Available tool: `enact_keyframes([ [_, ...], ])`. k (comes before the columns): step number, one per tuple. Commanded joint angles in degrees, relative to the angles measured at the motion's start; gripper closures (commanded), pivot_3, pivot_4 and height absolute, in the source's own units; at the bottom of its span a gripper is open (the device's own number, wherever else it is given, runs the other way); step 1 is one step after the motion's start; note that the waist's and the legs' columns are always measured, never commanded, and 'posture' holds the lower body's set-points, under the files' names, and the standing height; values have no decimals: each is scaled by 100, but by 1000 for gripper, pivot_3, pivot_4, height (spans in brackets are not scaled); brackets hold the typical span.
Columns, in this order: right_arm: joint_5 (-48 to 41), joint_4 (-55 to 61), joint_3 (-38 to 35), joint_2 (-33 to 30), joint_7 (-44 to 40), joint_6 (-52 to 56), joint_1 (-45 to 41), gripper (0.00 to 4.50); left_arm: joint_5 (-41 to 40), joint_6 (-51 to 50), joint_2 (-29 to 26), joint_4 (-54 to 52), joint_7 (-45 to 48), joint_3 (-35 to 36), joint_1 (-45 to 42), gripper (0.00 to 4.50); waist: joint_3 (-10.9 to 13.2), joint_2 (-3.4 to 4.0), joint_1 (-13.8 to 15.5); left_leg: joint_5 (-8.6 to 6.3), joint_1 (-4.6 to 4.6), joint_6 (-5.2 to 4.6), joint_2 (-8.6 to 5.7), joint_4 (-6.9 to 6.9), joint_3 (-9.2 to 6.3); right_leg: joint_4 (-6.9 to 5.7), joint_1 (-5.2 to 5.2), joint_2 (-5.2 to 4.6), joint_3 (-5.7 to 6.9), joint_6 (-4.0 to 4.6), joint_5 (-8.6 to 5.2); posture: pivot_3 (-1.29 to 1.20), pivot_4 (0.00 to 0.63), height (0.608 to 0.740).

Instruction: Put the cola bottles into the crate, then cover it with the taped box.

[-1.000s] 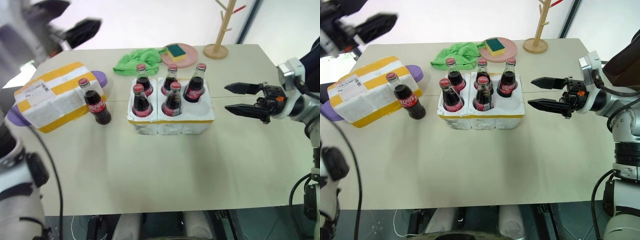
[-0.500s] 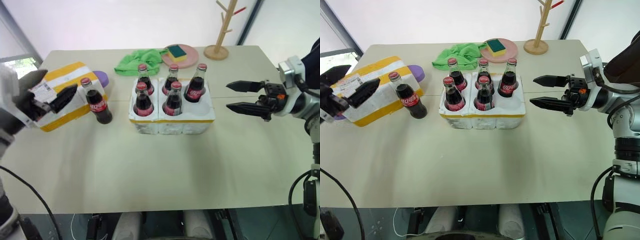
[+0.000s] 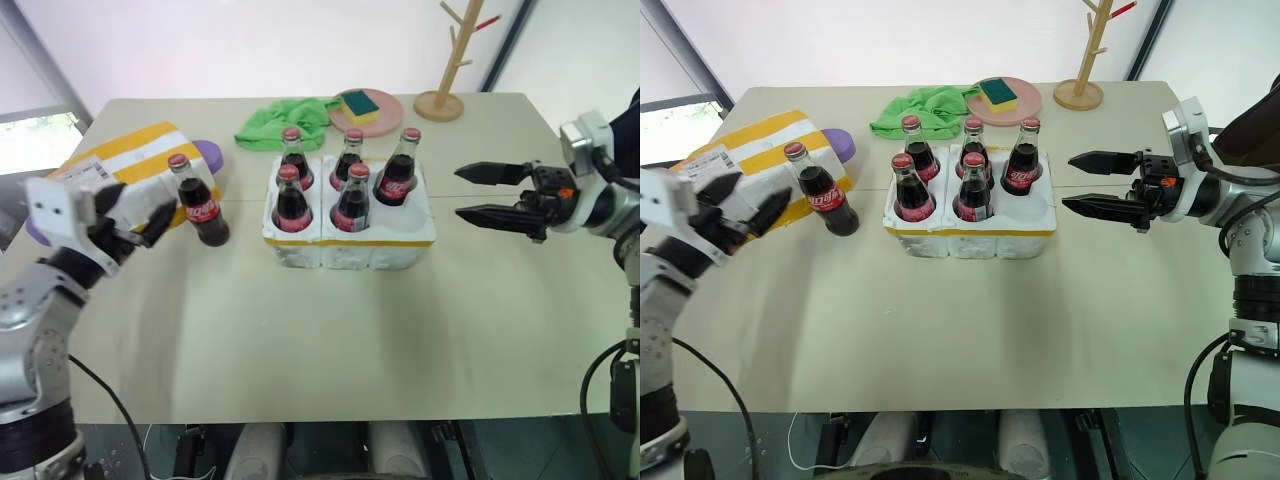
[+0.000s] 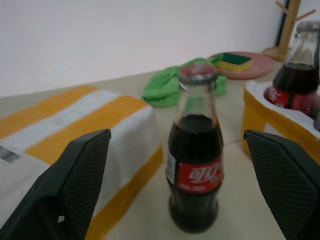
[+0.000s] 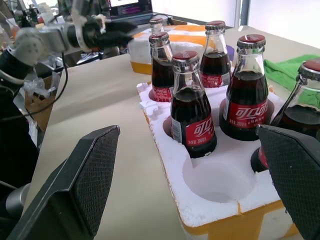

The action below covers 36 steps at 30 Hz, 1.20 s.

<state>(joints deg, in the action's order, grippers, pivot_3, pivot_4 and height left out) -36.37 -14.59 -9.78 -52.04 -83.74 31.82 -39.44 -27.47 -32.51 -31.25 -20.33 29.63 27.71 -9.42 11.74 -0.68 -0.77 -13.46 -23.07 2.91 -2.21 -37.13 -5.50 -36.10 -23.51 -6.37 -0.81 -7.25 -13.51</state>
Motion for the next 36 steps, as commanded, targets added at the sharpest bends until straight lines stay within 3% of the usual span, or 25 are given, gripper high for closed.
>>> enact_keyframes([
  [1, -131, 211, -230, -133, 7, 61, -75, 0, 153, 388, -40, 41, 9, -150, 25, 36, 0, 0, -8, 0, 0, 0, 0, 0, 0, 0, -1, 0, 0, 0, 0, 0, 150, 740],
  [9, -126, 247, -244, -80, 81, -10, -54, 0, 386, 801, -24, 568, 37, -544, -11, 36, 0, 0, -4, 0, 6, 0, 4, 0, 17, -1, -2, -1, -10, 0, 1, 0, 150, 740],
  [36, -342, 571, -215, 66, 348, 189, -39, 0, 768, 1560, 191, 2775, 180, -1329, -1371, 36, 0, 0, -1, -1, 4, -2, 4, 0, 23, 0, -5, -1, -12, -12, 8, 0, 150, 740],
])
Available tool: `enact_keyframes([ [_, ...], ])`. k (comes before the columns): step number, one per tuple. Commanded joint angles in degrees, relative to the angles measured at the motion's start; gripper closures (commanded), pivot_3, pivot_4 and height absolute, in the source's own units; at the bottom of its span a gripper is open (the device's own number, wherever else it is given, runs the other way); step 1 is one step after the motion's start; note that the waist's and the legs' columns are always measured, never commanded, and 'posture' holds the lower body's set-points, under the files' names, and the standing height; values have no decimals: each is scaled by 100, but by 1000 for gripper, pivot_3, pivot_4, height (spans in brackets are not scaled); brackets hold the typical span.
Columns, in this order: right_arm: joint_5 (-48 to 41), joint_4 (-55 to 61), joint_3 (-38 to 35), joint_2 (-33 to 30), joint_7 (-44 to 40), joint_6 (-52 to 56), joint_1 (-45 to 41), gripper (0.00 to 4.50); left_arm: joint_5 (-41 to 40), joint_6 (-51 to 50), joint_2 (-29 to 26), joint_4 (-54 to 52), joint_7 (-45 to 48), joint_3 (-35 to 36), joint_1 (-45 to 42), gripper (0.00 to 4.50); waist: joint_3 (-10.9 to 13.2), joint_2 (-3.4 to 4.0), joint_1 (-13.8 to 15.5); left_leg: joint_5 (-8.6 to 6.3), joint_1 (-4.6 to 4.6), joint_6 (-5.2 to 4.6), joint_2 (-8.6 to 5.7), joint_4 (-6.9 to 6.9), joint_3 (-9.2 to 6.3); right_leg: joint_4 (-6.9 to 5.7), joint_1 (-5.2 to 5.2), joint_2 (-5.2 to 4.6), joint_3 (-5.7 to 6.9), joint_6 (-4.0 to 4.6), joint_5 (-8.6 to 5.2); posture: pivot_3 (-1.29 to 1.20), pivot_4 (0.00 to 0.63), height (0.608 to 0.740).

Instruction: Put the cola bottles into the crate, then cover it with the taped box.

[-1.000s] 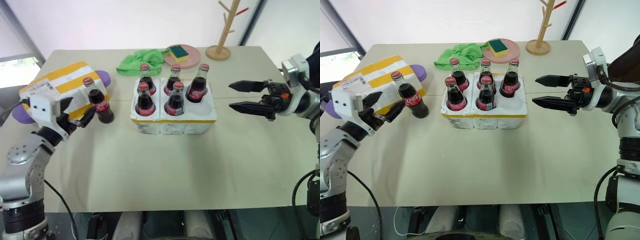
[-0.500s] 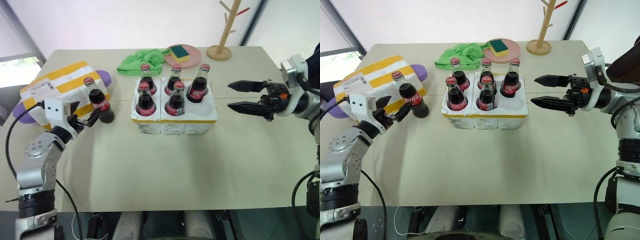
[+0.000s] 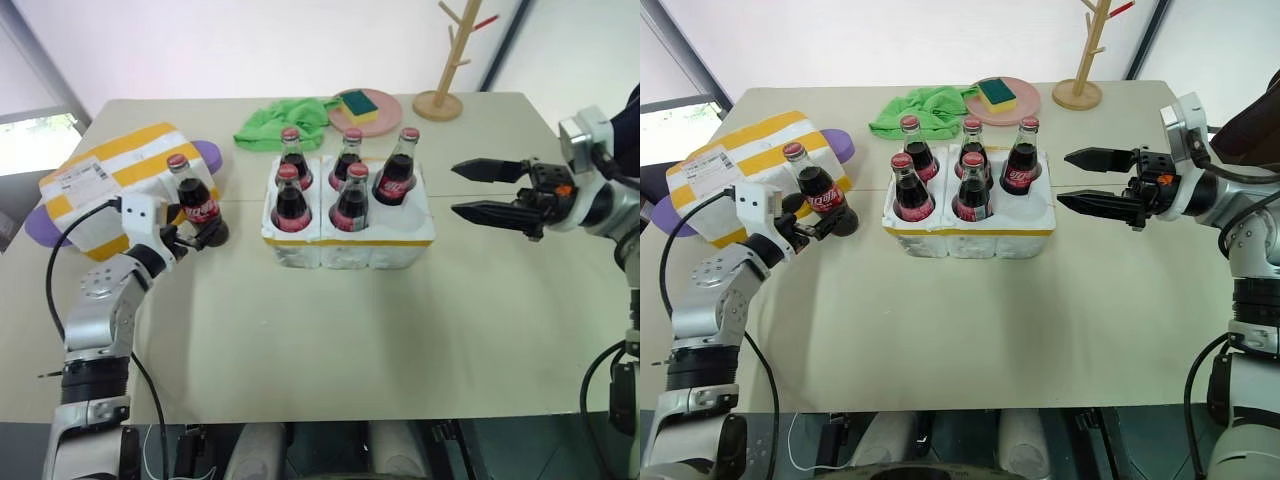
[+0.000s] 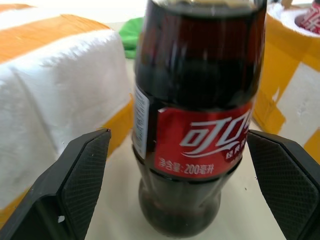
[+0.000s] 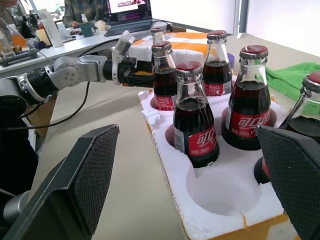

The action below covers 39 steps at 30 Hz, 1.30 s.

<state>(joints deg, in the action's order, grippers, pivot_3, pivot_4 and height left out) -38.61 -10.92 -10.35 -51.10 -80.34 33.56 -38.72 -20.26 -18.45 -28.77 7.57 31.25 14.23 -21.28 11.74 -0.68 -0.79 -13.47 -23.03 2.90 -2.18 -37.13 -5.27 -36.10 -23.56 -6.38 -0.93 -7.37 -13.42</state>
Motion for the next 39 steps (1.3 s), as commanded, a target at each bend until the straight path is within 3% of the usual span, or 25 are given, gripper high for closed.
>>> enact_keyframes([
  [1, -119, 217, -161, -28, 13, 20, -106, 0, 43, 157, -56, -3, 26, 10, -218, 36, 0, 0, 1, 0, 0, 0, 0, 0, 0, 0, 0, 0, 0, -1, 0, 0, 150, 740],
  [11, -145, 341, -177, -19, 68, 94, 5, 0, 66, 152, -35, 110, 145, -116, -371, 36, 0, 0, -5, 0, -1, 0, 0, 1, 1, 0, -1, 0, 0, -6, 3, 0, 150, 740],
  [13, -154, 344, -189, -30, 66, 101, 0, 0, 44, 140, -22, 117, 173, -125, -363, 572, 0, 0, -1, 0, -1, 0, 0, 0, 1, 1, -1, 0, 0, -6, 3, 0, 150, 740],
  [16, -147, 340, -183, -37, 60, 91, -6, 0, 8, 125, 3, 89, 166, -95, -371, 1737, 0, 0, 4, 0, -1, 0, 0, 1, 1, 1, -1, 0, 0, -6, 3, 0, 150, 740],
  [27, -122, 390, -207, -80, 25, 37, 112, 0, -241, -221, -182, -402, 242, 85, -220, 1713, 0, 0, 2, -1, -5, -2, -1, 1, 0, 4, -3, -1, 0, -7, 3, 0, 150, 740],
  [39, -97, 386, -316, -55, 107, -91, 328, 0, -2125, -2270, -1357, -3379, 648, 917, 631, 1713, 2, -3, -14, -3, -46, -4, 2, 7, 8, -4, -59, -1, -8, -7, 4, 0, 150, 740],
])
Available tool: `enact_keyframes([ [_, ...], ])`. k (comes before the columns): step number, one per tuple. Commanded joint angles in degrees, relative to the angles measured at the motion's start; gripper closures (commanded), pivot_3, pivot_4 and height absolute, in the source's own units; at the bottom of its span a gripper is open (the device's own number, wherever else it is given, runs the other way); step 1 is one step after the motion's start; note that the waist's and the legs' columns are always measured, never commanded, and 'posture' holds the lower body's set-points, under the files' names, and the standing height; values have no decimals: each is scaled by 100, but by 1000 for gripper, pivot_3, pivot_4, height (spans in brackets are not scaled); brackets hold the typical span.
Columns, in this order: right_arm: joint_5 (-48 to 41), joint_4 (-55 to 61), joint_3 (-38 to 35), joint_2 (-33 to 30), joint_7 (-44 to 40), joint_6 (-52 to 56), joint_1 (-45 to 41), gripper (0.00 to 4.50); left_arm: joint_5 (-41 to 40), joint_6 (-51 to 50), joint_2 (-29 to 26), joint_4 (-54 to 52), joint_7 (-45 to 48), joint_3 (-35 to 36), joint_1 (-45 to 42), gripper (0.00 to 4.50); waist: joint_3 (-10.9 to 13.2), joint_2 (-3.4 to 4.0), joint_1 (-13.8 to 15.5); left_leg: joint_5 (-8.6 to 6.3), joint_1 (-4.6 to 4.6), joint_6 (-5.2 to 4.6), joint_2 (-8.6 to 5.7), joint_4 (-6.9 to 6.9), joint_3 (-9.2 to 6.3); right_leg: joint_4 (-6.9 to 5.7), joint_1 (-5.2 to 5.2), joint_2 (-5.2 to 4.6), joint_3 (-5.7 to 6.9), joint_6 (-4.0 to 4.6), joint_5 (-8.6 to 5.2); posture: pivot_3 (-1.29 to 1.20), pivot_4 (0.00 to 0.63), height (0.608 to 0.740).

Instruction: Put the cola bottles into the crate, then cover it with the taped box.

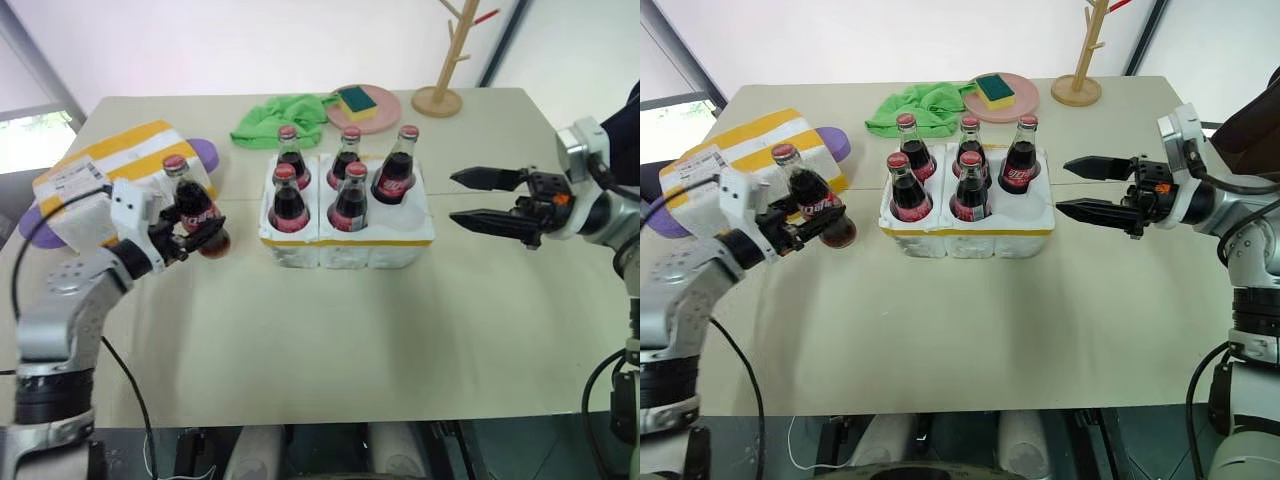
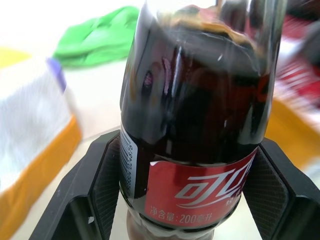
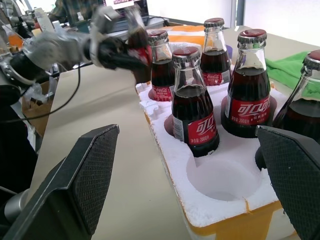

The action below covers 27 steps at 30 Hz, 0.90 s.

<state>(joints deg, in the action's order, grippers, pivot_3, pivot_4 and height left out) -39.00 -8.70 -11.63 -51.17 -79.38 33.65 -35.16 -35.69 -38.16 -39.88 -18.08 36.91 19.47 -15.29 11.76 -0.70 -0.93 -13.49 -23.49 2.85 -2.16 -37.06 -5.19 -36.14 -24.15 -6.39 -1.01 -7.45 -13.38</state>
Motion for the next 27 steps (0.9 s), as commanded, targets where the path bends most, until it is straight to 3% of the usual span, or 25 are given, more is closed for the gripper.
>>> enact_keyframes([
  [1, -51, 148, -181, -35, 13, -117, -20, 0, -814, -480, -329, -1035, 92, 450, 60, 1713, 0, 0, -1, 0, 0, 0, 0, -1, 2, 0, 0, 0, -2, 0, 0, 0, 150, 740],
  [6, -30, 85, -149, 22, 21, -185, -32, 0, -1931, -1140, -614, -1624, 17, 462, -204, 1713, 0, -1, 13, 0, 1, 0, 0, -7, 6, 0, 4, 0, -6, 1, 0, 0, 150, 740],
  [11, -35, 117, -212, -50, -27, -249, 59, 0, -2349, -1347, -374, -1575, -312, -126, -1065, 1713, 0, -1, 14, 1, 3, 0, 0, -11, 6, -4, 6, 1, -7, 2, 1, 0, 150, 740],
  [16, -41, 173, -431, -262, -37, -299, 287, 0, -2237, -1358, 112, -1170, -237, -1025, -2021, 1713, 1, -1, 26, 1, 5, 0, -5, -12, 7, 2, 14, 1, -9, 0, 2, 0, 150, 740],
  [23, -141, 515, -780, -304, 159, -297, 774, 0, -2026, -1300, 538, -508, 229, -1715, -2893, 1713, 1, -2, -15, 1, 9, -1, 0, -7, 9, -1, 11, 6, -11, -1, 2, 0, 150, 740],
  [27, -235, 780, -1001, -255, 297, -274, 1125, 0, -1335, -1010, 924, -55, 438, -2409, -3430, 1713, 1, -2, 18, 1, 9, -1, -1, -12, 10, -1, 14, 7, -13, -2, 2, 0, 150, 740],
])
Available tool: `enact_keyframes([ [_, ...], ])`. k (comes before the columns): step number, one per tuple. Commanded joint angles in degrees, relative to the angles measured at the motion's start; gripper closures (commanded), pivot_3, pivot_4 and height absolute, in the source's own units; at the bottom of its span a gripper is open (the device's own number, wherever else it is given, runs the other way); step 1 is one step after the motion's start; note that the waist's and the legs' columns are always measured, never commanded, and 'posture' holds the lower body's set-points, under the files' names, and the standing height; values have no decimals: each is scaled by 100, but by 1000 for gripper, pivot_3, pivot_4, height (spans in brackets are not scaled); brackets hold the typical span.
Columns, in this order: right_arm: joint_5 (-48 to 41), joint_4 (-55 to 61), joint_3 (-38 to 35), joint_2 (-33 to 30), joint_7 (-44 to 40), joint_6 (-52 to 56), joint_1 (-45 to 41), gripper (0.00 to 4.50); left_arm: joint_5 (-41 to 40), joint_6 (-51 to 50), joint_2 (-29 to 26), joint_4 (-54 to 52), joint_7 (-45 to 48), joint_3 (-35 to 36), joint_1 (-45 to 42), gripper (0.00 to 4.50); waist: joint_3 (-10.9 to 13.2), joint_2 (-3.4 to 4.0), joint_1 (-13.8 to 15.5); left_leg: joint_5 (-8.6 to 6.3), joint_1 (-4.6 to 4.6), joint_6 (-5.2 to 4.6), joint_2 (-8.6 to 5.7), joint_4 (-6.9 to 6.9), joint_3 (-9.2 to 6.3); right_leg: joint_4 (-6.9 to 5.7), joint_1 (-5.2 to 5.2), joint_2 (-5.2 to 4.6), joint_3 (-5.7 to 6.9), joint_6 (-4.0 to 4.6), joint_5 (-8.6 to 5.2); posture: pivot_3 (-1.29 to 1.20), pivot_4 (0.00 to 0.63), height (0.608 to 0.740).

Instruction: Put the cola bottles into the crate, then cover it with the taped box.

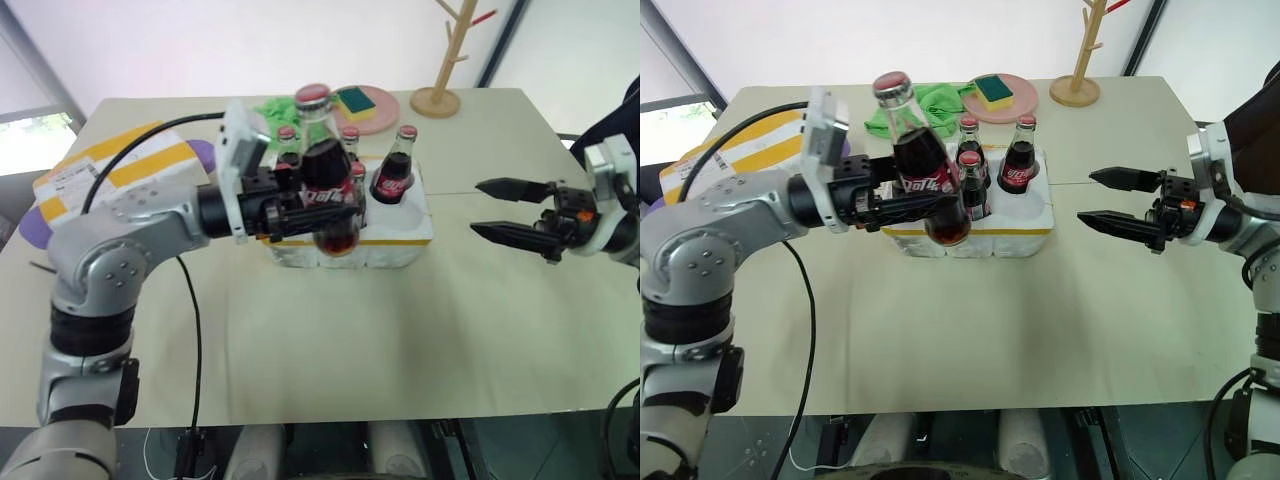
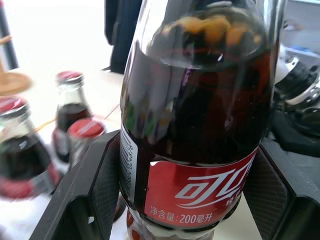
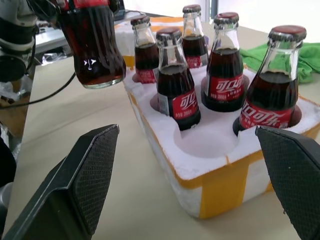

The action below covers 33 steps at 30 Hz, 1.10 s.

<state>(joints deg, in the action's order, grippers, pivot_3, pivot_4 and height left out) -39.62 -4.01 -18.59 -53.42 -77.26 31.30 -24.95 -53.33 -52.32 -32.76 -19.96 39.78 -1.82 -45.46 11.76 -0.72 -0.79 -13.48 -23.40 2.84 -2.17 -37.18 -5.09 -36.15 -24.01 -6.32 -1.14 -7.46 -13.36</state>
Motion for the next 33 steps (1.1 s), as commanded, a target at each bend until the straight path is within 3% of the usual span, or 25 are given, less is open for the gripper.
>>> enact_keyframes([
  [1, -198, 373, -350, -11, 123, -36, 180, 0, 681, 546, 356, 259, 158, -474, -551, 1713, 0, 0, 24, 0, 0, 0, -1, -2, 1, 0, 2, 0, -2, -1, 1, 0, 150, 740],
  [6, -308, 606, -449, 25, 286, 5, 377, 0, 1897, 940, 1087, 1067, -403, -1070, -1135, 1713, 1, -2, 19, 0, 0, 0, -6, -7, 1, 12, 14, -1, -8, -15, 8, 0, 150, 740],
  [11, -388, 691, -517, 33, 399, 17, 470, 0, 2152, 898, 1808, 1456, -600, -1058, -1452, 1713, 1, -2, -20, 0, 4, -1, -4, 0, 2, 9, 8, 0, -9, -18, 9, 0, 150, 740],
  [33, -430, 602, -402, 63, 421, -67, 447, 0, 3278, 602, 2869, 2189, -1251, -1273, -1601, 1713, 1, -2, 13, -1, 6, -2, -6, -5, 3, 8, 14, 0, -12, -23, 10, 0, 150, 740],
])
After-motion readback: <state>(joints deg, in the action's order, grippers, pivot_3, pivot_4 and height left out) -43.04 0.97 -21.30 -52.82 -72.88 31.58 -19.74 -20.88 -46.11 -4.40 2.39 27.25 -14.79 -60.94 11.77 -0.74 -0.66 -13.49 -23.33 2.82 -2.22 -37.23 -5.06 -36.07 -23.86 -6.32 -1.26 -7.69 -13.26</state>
